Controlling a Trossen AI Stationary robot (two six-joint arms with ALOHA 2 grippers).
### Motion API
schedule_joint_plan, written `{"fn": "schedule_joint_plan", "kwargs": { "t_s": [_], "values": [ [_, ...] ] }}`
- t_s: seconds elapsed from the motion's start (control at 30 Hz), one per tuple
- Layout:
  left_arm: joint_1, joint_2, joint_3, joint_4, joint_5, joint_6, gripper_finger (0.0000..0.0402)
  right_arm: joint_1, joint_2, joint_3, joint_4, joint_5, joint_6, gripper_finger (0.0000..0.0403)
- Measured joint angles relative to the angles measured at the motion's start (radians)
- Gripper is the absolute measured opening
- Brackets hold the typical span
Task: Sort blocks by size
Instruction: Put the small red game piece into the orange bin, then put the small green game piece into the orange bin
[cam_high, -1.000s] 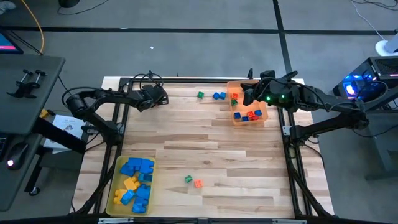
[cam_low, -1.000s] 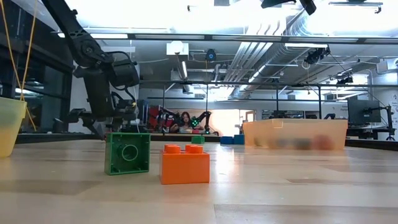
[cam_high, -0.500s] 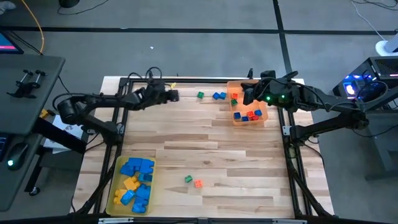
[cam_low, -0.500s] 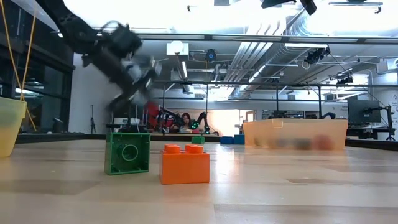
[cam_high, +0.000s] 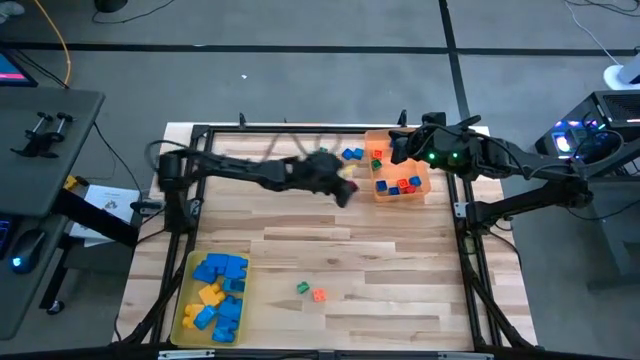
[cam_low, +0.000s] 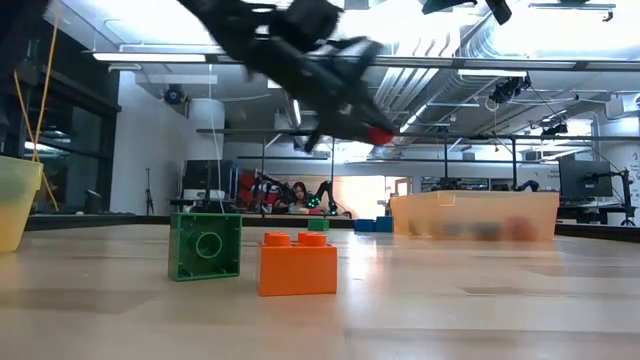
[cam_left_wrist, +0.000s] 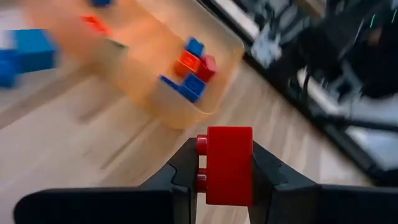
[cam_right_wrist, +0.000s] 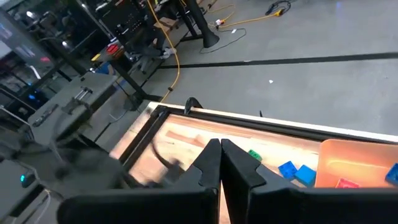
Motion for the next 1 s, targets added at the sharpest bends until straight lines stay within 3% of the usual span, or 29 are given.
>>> {"fn": "schedule_joint_plan", "kwargs": {
  "t_s": [0.23,0.4,0.67,0.8,1.0],
  "values": [
    [-0.007,0.278,0.408,-0.159,0.023,0.184,0.0061,0.0,0.0,0.0,-0.003,-0.01,0.009,0.0],
    [0.021,0.396,0.595,-0.156,0.019,0.26,0.0113,0.0,0.0,0.0,-0.003,-0.01,0.009,0.0],
    [0.089,0.431,0.692,-0.217,0.02,0.313,0.0229,0.0,0.0,0.0,-0.005,-0.01,0.012,0.0],
    [0.14,0.389,0.754,-0.459,0.022,0.346,0.0264,0.0,0.0,0.0,-0.013,-0.01,0.01,0.0],
    [0.243,0.312,0.782,-0.832,0.029,0.656,0.0272,0.0,0.0,0.0,-0.043,-0.011,0.01,0.0]
  ]
}}
